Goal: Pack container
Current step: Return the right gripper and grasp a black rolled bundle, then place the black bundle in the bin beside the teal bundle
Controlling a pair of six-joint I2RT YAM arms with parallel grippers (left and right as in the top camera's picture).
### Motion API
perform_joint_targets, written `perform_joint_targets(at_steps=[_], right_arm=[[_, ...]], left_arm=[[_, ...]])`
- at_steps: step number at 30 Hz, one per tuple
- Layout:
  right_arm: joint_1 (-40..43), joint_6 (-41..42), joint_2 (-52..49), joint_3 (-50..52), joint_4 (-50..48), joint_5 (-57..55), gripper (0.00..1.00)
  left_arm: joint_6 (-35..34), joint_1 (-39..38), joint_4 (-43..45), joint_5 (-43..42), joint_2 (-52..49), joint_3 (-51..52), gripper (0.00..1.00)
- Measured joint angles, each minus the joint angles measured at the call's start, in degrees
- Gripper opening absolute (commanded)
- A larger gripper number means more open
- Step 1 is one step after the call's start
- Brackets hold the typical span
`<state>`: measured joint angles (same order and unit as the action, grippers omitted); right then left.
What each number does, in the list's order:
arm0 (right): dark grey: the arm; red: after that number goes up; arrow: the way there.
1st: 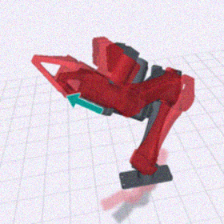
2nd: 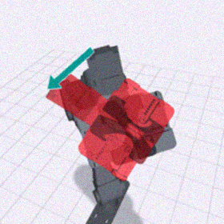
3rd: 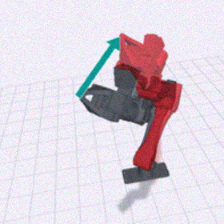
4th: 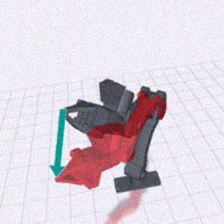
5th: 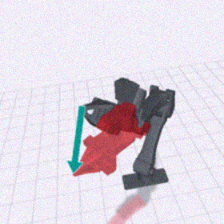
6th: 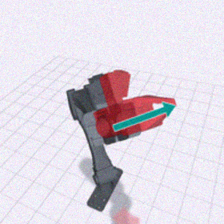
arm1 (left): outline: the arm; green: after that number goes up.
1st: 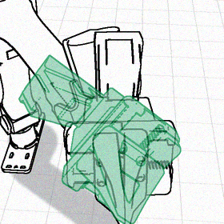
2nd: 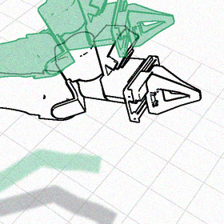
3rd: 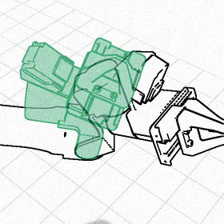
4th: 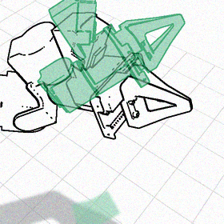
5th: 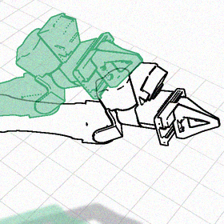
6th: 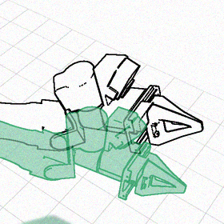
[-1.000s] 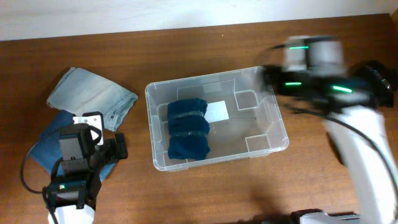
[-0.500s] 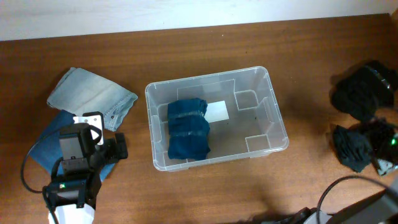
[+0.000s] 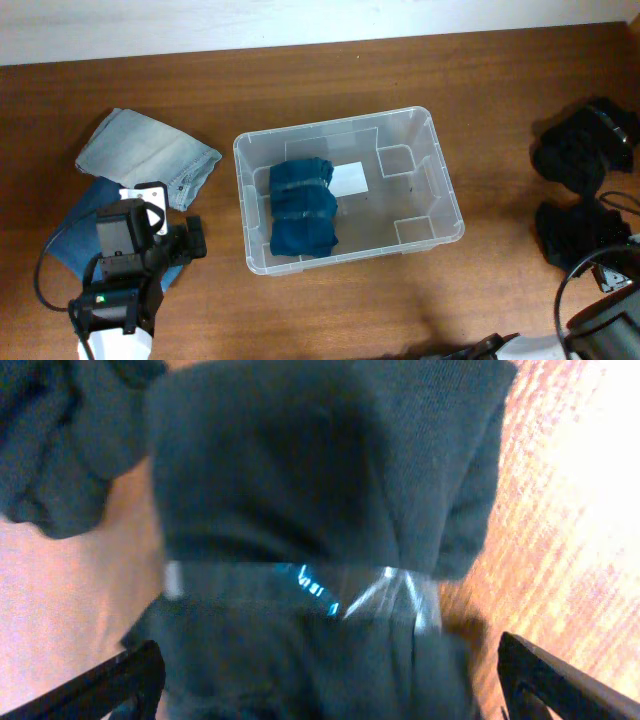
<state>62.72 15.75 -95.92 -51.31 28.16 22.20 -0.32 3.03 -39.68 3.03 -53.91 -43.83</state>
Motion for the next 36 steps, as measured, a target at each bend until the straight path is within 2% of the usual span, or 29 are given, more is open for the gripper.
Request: perform_joint_targets(at_steps=[1,2,4,5,6,8,9,11,19,24,28,33,36], right_arm=[[0.0,-0.5,-1.2,-0.2,-0.2,0.0,0.99],[0.2,-0.8,-1.3,-0.5,-0.7,0.7,0.95],[0.3,-1.3,-2.6,-1.2,-2.1,2.7,0.8],[0.3,-1.6,-3.9,-1.4,-3.4,4.9,0.61],[0.4,-1.2,-4.4,-1.7,-3.8,6.1,0.52],[0.5,-1.7,-6.3,-1.7,-4.3,9.6,0.26],[0.5,-1.6,-6.9,-1.7,-4.2,10.6,0.21],[0.5,-1.5,-7.7,-1.3,-4.1,13.0,0.04],[0.5,-1.4,-7.7,-1.0,-1.5,24.3,0.04],[-1.9,-1.3,-0.2,-1.0,1.6,29.0,0.04],[-9.6,-2.6,12.4,-2.0,2.9,31.1,0.04],[-25.4,-4.2,27.3,-3.9,2.9,29.8,0.04],[-35.2,-6.0,32.9,-4.4,2.9,28.0,0.04]], left_arm=[[0.0,0.0,0.0,0.0,0.0,0.0,0.99],[0.0,0.0,0.0,0.0,0.0,0.0,0.99],[0.0,0.0,0.0,0.0,0.0,0.0,0.99],[0.0,0.0,0.0,0.0,0.0,0.0,0.99],[0.0,0.0,0.0,0.0,0.0,0.0,0.99],[0.0,0.0,0.0,0.0,0.0,0.0,0.99],[0.0,0.0,0.0,0.0,0.0,0.0,0.99],[0.0,0.0,0.0,0.0,0.0,0.0,0.99],[0.0,0.0,0.0,0.0,0.0,0.0,0.99],[0.0,0.0,0.0,0.0,0.0,0.0,0.99],[0.0,0.0,0.0,0.0,0.0,0.0,0.99],[0.0,0.0,0.0,0.0,0.0,0.0,0.99],[0.0,0.0,0.0,0.0,0.0,0.0,0.99]])
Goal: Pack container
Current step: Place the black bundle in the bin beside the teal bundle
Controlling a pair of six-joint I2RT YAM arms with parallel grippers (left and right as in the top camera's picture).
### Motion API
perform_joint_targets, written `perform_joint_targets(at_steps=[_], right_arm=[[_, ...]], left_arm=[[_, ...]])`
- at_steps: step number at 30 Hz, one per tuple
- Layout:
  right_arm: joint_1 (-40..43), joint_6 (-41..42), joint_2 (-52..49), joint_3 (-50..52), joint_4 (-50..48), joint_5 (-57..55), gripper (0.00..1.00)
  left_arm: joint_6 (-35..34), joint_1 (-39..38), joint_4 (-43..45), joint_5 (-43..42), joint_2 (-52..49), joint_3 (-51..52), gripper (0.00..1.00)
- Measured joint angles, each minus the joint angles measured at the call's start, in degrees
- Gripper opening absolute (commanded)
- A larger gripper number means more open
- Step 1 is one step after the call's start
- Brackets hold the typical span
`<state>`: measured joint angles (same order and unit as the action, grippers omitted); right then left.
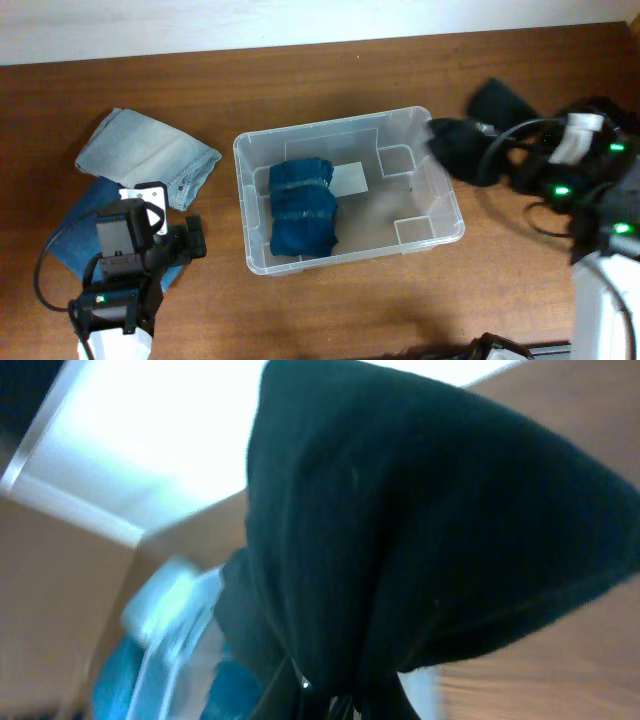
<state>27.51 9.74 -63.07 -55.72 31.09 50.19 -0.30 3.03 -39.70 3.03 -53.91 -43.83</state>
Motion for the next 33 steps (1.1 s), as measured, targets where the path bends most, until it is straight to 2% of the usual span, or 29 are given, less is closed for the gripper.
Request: perform_joint_targets(at_steps=[2,5,10,14,20,21,22,23,24,29,33], right_arm=[[-10.0,-2.0,2.4,-0.2,0.3,-3.5,0.04],[-20.5,-3.7,1.6,-0.2,1.7,-8.4,0.04],[-36.9,-7.1,-7.6,-0.3,3.4,-19.8,0.04],[-40.9,-11.6,-18.4,-0.3,3.3,-24.0,0.04],[-41.0,-16.5,-31.9,-0.3,0.0,-26.4,0.04],[-41.0,-16.9,-32.6,-0.3,0.0,-26.4,0.07],[-41.0,-17.6,-33.7,-0.3,0.0,-26.4,0.43],[-41.0,-18.4,-34.5,-0.3,0.1,-26.4,0.91],[-41.0,-18.8,-34.9,-0.3,0.3,-26.4,0.98],[-41.0,-20.7,-34.9,-3.3,8.1,-27.7,0.98],[-40.9,-20.2,-31.5,-12.4,16.2,-34.6,0.98]], left_arm=[[0.0,0.0,0.0,0.0,0.0,0.0,0.99],[0.0,0.0,-0.2,0.0,0.0,0.0,0.99],[0.0,0.0,-0.2,0.0,0.0,0.0,0.99],[0.0,0.0,-0.7,0.0,0.0,0.0,0.99],[0.0,0.0,-1.0,0.0,0.0,0.0,0.99],[0.0,0.0,-1.0,0.0,0.0,0.0,0.99],[0.0,0.0,-1.0,0.0,0.0,0.0,0.99],[0.0,0.0,-1.0,0.0,0.0,0.0,0.99],[0.0,0.0,-1.0,0.0,0.0,0.0,0.99],[0.0,0.0,-1.0,0.0,0.0,0.0,0.99],[0.0,0.0,-1.0,0.0,0.0,0.0,0.99]])
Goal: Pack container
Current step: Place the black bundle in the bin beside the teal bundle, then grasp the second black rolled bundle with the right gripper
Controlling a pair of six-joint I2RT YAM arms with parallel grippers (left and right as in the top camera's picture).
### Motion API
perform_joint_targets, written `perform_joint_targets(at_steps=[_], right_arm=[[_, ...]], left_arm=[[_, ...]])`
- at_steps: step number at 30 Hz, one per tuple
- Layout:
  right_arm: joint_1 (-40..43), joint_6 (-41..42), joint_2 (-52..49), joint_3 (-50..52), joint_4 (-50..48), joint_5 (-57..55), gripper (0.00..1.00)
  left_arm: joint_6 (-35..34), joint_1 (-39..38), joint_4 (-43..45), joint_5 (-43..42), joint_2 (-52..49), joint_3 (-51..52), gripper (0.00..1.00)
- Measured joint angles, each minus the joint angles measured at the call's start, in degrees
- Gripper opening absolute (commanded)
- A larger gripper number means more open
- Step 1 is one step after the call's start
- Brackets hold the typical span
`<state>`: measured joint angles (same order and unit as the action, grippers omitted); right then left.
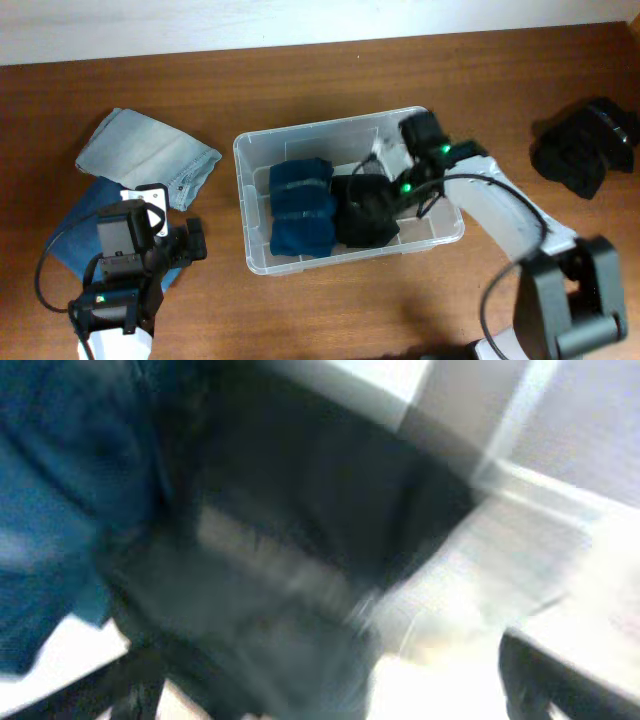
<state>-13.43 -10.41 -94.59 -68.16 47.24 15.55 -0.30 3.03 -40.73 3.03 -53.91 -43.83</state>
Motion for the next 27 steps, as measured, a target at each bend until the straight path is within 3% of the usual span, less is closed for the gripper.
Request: perform_joint_targets(at_steps=[4,7,11,18,27], right_arm=[[3.8,7.4,7.4,-12.3,1.9,-12.5,0.98],[15.6,15.0,13.1,-15.7,0.7,-15.8,0.98],[31.2,20.3,12.9,-16.0,1.0,-14.1,0.98],[54.9,23.8,-4.0,-15.9,-3.4,-3.1,0.98],[64.8,22.4,-21.0,-15.3,-14.9,8.9,0.98]], left_arm=[[0.0,0.0,0.0,0.0,0.0,0.0,0.99],[0.0,0.0,0.0,0.0,0.0,0.0,0.99],[0.0,0.0,0.0,0.0,0.0,0.0,0.99],[0.0,0.0,0.0,0.0,0.0,0.0,0.99],[0.0,0.0,0.0,0.0,0.0,0.0,0.99]])
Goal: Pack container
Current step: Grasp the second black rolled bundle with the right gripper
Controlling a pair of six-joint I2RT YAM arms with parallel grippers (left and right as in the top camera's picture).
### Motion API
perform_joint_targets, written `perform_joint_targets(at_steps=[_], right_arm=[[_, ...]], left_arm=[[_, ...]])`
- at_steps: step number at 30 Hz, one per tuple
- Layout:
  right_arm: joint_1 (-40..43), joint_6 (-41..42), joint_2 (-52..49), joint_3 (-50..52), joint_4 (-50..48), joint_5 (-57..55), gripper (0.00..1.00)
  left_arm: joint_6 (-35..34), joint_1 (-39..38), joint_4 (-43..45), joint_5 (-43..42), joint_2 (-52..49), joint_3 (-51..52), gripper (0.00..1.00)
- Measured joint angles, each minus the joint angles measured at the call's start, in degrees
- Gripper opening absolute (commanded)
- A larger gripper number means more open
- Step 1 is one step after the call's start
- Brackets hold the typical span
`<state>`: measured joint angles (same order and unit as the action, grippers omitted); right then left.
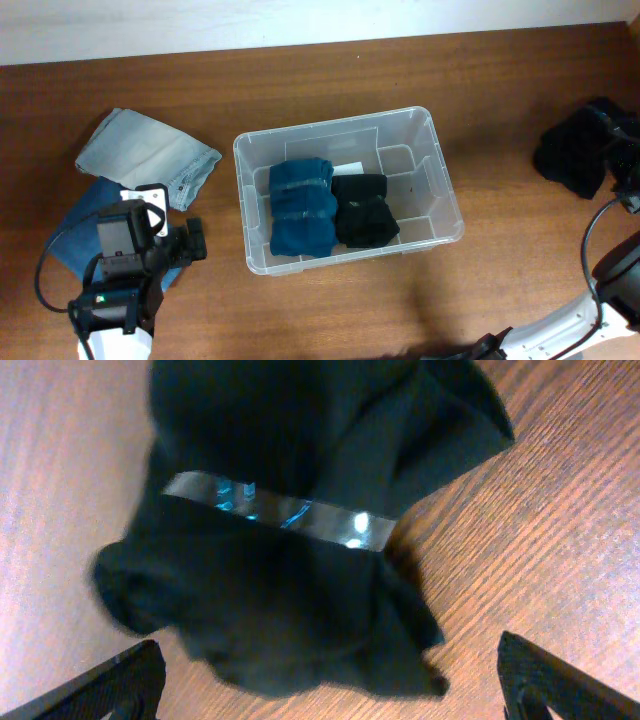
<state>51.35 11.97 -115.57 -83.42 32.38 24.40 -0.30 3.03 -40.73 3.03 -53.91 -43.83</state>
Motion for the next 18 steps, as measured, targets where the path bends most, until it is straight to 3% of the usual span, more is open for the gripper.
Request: perform_joint_targets(at_steps=[15,17,18], right_arm=[[0.8,1.1,-10.3,-0.9,-18.7,7.7,0.99],[0.9,1.1,-11.8,-1.6,-21.0,10.9,0.92],[1.0,1.1,-12.2,-1.9,-21.4,11.8,0.82]], left_arm=[[0.0,0.0,0.9,0.0,0.0,0.0,0.99],[0.0,0.0,0.9,0.0,0.0,0.0,0.99],[0.0,0.0,0.9,0.0,0.0,0.0,0.99]])
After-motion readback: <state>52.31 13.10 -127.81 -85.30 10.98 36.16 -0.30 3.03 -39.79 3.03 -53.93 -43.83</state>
